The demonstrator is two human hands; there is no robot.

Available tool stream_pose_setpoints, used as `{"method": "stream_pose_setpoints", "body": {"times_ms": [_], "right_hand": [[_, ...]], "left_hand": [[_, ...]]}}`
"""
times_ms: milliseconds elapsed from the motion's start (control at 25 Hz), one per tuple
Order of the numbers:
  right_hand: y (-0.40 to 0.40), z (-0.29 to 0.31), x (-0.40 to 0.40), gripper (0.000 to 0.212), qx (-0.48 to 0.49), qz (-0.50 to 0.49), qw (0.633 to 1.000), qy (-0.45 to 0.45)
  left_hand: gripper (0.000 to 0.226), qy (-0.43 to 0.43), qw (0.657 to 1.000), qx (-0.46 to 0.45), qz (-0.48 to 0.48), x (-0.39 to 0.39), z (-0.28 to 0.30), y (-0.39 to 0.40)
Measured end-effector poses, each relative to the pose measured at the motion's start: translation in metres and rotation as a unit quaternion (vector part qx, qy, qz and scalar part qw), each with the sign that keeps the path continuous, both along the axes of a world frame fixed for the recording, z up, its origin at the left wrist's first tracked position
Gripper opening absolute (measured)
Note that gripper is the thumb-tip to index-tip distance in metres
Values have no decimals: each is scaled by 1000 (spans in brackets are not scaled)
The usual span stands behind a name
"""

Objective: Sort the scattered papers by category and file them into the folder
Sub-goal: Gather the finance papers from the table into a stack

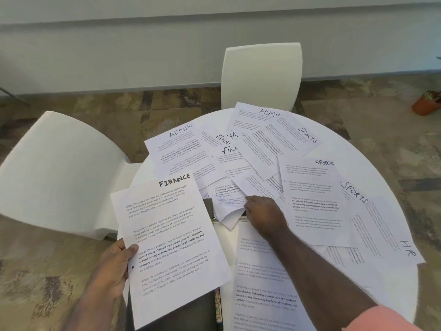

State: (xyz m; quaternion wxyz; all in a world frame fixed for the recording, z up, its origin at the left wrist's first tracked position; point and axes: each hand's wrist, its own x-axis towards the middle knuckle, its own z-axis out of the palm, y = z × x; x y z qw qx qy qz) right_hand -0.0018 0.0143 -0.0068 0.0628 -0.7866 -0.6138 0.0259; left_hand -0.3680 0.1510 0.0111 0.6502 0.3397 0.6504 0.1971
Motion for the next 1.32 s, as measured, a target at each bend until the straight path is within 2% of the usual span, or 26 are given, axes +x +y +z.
{"method": "stream_pose_setpoints", "body": {"times_ms": [160,440,680,720,800,880,1000,1120,1160,1240,1320], "right_hand": [[-16,17,0,13,151,-89,976,127],[-51,67,-17,18,230,-165,922,263],[-80,104,-51,19,270,-141,921,241],[-84,107,-53,17,286,-138,918,237],[-94,108,-57,15,303,-108,918,231],[-104,100,-65,16,281,-58,931,228],[-115,80,-81,13,223,17,956,188],[-116,66,-94,8,177,66,967,172],[-116,62,-97,11,168,73,969,169],[-114,55,-102,19,146,87,972,163],[-113,50,-107,24,117,109,975,155]], "left_hand": [[22,-14,1000,-11,21,-5,0,3],[28,-5,999,-35,17,2,-11,-8],[70,1,999,-11,-43,34,-10,-32],[69,-11,998,-7,-58,37,-10,-35],[50,-19,996,-8,-81,44,-11,-42],[39,-6,994,-18,-104,50,-16,-50],[34,-7,993,-38,-113,56,-19,-58],[23,-43,988,-57,-135,61,-15,-61],[29,-56,986,-68,-139,63,-12,-62],[56,-64,985,-93,-130,64,-8,-62],[63,-69,982,-102,-140,65,-6,-61]]}}
